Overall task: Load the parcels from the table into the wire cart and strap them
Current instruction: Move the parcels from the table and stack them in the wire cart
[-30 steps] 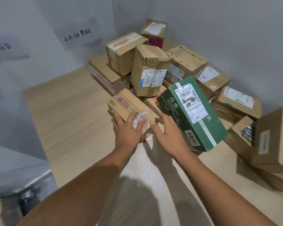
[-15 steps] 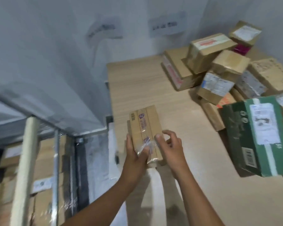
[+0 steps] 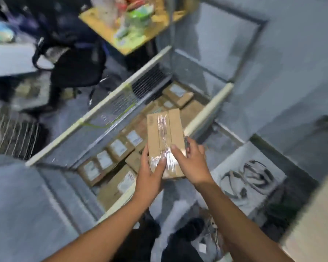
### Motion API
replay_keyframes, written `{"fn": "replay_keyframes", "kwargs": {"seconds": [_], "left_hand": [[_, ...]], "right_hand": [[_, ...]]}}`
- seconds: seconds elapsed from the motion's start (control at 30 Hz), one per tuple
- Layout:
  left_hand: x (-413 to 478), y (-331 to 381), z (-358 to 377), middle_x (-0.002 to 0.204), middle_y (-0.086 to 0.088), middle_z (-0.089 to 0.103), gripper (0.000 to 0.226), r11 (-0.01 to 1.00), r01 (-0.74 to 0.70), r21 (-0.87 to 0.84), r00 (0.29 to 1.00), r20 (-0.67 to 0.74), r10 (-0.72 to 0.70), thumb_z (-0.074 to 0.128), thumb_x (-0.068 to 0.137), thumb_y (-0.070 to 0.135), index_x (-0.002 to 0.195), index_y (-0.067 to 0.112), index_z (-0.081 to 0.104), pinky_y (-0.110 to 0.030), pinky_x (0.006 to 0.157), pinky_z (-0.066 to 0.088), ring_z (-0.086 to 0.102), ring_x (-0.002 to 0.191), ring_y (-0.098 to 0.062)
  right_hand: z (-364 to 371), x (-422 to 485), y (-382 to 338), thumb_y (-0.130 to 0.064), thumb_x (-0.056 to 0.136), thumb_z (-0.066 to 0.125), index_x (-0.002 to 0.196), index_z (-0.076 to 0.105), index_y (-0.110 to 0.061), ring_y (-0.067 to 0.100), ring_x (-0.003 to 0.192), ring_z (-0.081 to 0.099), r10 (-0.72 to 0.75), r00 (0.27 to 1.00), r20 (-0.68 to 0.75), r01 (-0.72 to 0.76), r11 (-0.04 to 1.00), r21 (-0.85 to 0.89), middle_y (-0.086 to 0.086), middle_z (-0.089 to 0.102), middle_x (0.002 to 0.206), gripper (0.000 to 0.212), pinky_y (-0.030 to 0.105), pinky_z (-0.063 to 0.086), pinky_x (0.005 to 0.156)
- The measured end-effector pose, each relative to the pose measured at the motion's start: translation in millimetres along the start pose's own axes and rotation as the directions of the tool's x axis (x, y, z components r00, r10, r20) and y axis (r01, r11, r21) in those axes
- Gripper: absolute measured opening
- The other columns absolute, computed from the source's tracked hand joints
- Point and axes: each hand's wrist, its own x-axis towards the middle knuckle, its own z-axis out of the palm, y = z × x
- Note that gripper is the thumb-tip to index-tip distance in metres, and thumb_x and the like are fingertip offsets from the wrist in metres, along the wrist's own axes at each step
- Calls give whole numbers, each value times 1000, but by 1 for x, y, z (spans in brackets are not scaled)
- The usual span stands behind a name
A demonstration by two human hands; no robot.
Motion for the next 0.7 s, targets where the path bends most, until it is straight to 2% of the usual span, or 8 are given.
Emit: {"fn": "replay_keyframes", "kwargs": {"seconds": [0.13,0.27,0.37,0.47,0.53,0.6,0.67,0.7], "left_hand": [[31,-34,-90,130,15,69,59,980,93,-176,972,-198,-128,65,94,36,147,49,44,-26,84,59,70,114,-10],[58,-86,-162,113,33,69,54,961,161,-224,901,-364,-236,66,100,35,125,76,41,-11,69,54,71,94,5],[76,-141,-204,120,20,71,52,936,235,-263,816,-469,-337,66,101,35,139,60,43,-25,80,59,73,99,-6],[100,-208,-239,128,12,70,58,913,294,-282,734,-545,-405,67,100,36,153,36,43,-43,96,59,71,109,-9],[117,-260,-256,130,13,69,55,904,329,-273,694,-580,-428,67,100,35,150,33,46,-41,100,58,69,113,-6],[137,-314,-269,135,13,65,58,882,383,-273,638,-612,-467,67,99,37,152,32,44,-38,102,57,66,118,-5],[155,-368,-281,137,16,60,62,876,408,-257,560,-687,-463,67,99,38,155,29,41,-21,94,56,61,114,10],[163,-391,-285,134,19,57,61,881,402,-251,518,-731,-444,66,99,39,154,29,41,-10,88,52,59,110,17]], "right_hand": [[113,33,-28,-66,86,65,148,46,-40,25,137,44,-25,986,168,53,985,-163,-2,41,133,70,46,39,117],[218,67,-24,-60,89,65,128,53,-54,22,132,47,-16,939,345,98,970,-222,-21,52,122,41,44,42,113],[296,95,0,-45,94,70,137,55,-40,13,118,63,58,885,462,48,975,-216,-4,65,131,45,36,53,100],[367,126,47,-46,95,70,115,55,-53,-3,96,70,139,832,537,-6,970,-243,-22,74,107,26,17,56,73],[408,151,87,-53,95,68,109,52,-55,-17,89,64,160,806,570,9,959,-282,-39,68,95,21,6,50,68],[449,179,126,-57,95,65,122,47,-52,-28,84,54,175,784,595,45,941,-336,-45,57,97,34,0,41,66],[488,207,169,-57,96,63,147,40,-40,-24,100,52,162,758,631,102,927,-361,-40,50,120,59,4,40,84],[506,219,188,-57,97,62,154,35,-34,-11,118,53,162,744,649,133,915,-380,-28,51,135,67,13,40,96]]}}
